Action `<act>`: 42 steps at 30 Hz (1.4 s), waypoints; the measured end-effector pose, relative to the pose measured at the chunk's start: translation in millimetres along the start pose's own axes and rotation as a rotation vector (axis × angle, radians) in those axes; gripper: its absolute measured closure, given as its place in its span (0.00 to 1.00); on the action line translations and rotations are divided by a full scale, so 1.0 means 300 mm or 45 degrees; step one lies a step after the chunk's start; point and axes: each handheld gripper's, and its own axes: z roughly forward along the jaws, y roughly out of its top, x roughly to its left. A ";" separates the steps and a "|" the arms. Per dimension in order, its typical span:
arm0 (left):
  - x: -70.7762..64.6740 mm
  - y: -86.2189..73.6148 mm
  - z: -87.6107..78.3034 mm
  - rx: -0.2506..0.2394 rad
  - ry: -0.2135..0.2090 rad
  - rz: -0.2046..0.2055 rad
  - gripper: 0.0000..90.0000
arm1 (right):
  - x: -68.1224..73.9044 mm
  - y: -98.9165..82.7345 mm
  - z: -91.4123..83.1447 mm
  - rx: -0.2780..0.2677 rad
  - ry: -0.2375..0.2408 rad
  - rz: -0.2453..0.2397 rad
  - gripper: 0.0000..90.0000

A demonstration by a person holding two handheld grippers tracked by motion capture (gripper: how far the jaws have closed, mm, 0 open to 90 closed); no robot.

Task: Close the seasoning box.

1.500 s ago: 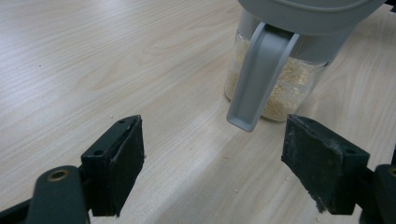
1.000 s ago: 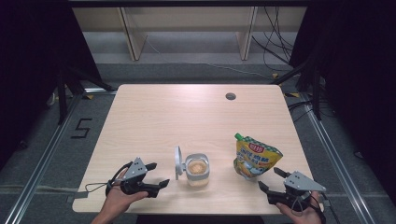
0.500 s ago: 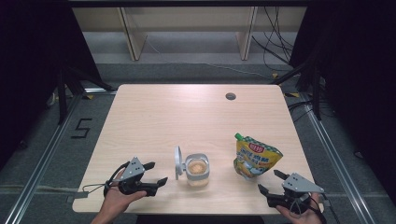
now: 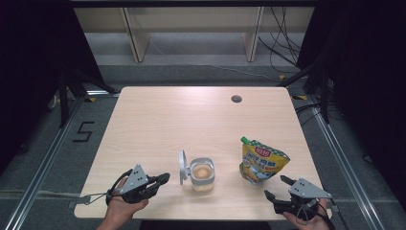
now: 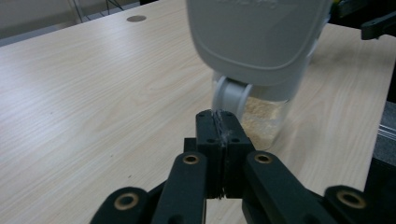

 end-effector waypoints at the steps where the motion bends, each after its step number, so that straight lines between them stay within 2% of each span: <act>1: -0.006 0.003 0.003 0.004 -0.006 -0.004 0.99 | -0.003 0.000 0.000 -0.005 -0.007 -0.009 0.26; 3: -0.011 0.011 0.007 0.001 -0.023 -0.003 0.99 | 0.000 -0.001 -0.002 0.009 -0.001 0.015 0.26; 4: -0.012 0.015 0.010 -0.007 -0.037 -0.009 0.99 | -0.001 -0.001 -0.002 0.000 -0.012 0.005 0.26; 5: -0.010 0.022 0.011 -0.010 -0.044 0.008 0.99 | -0.002 -0.002 -0.001 -0.001 -0.015 0.000 0.26; 6: -0.014 0.027 0.015 -0.022 -0.048 -0.025 0.99 | 0.006 -0.002 -0.005 0.020 -0.003 0.050 0.27; 7: -0.012 0.037 0.013 -0.016 -0.048 0.003 0.99 | -0.002 -0.002 -0.001 0.003 -0.004 0.017 0.27; 8: -0.014 0.045 0.016 -0.030 -0.047 -0.003 0.99 | -0.008 -0.002 0.003 -0.017 -0.014 -0.009 0.27; 11: -0.011 0.065 0.019 -0.048 -0.059 0.001 0.99 | -0.010 -0.003 0.002 -0.007 -0.020 -0.022 0.27; 14: -0.010 0.079 0.025 -0.052 -0.068 0.000 0.99 | -0.005 -0.003 0.000 0.013 -0.007 0.011 0.27; 16: -0.013 0.087 0.029 -0.039 -0.065 -0.002 0.99 | -0.008 -0.004 0.002 0.004 -0.013 -0.013 0.27; 17: -0.011 0.091 0.035 -0.044 -0.076 0.019 0.99 | -0.008 -0.004 0.003 0.002 -0.017 -0.019 0.27; 19: -0.019 0.096 0.040 -0.038 -0.075 -0.005 0.99 | -0.004 -0.004 0.005 0.013 0.008 0.005 0.27; 20: -0.017 0.101 0.043 -0.043 -0.079 0.015 0.99 | -0.005 -0.004 0.005 0.004 0.004 -0.009 0.27; 21: -0.018 0.104 0.044 -0.039 -0.080 0.013 0.99 | -0.007 -0.003 0.004 0.000 -0.009 -0.026 0.27; 22: -0.018 0.108 0.045 -0.034 -0.084 0.021 0.99 | -0.005 -0.003 0.003 0.004 -0.009 -0.024 0.27; 24: -0.022 0.112 0.047 -0.035 -0.086 0.005 0.99 | -0.005 -0.003 0.003 0.004 -0.012 -0.027 0.27; 25: -0.020 0.117 0.048 -0.037 -0.091 0.027 0.99 | -0.005 -0.003 0.005 0.001 -0.009 -0.027 0.27; 28: -0.023 0.126 0.053 -0.036 -0.105 0.047 0.99 | -0.006 -0.004 0.007 0.001 0.001 -0.019 0.27; 29: -0.026 0.128 0.056 -0.044 -0.113 0.036 0.99 | -0.005 -0.004 0.007 0.010 0.016 -0.010 0.27; 30: -0.028 0.132 0.056 -0.038 -0.108 0.043 0.99 | -0.004 -0.004 0.007 0.011 0.011 -0.010 0.27; 31: -0.029 0.135 0.058 -0.038 -0.111 0.043 0.99 | -0.007 -0.003 0.004 0.005 -0.021 -0.037 0.27; 32: -0.031 0.137 0.060 -0.034 -0.109 0.039 0.99 | -0.007 -0.003 0.004 0.007 -0.018 -0.034 0.27; 34: -0.031 0.142 0.066 -0.035 -0.121 0.063 0.99 | -0.007 -0.003 0.004 0.008 -0.020 -0.036 0.27; 36: -0.038 0.144 0.072 -0.037 -0.125 0.041 0.99 | -0.007 -0.003 0.004 0.009 -0.022 -0.037 0.27; 37: -0.038 0.147 0.075 -0.032 -0.129 0.067 0.99 | -0.007 -0.004 0.004 0.009 -0.022 -0.037 0.27; 38: -0.041 0.147 0.079 -0.033 -0.132 0.056 0.99 | -0.007 -0.004 0.003 0.009 -0.022 -0.038 0.27; 42: -0.048 0.154 0.086 -0.031 -0.138 0.066 0.98 | -0.006 -0.003 0.004 0.010 -0.022 -0.039 0.27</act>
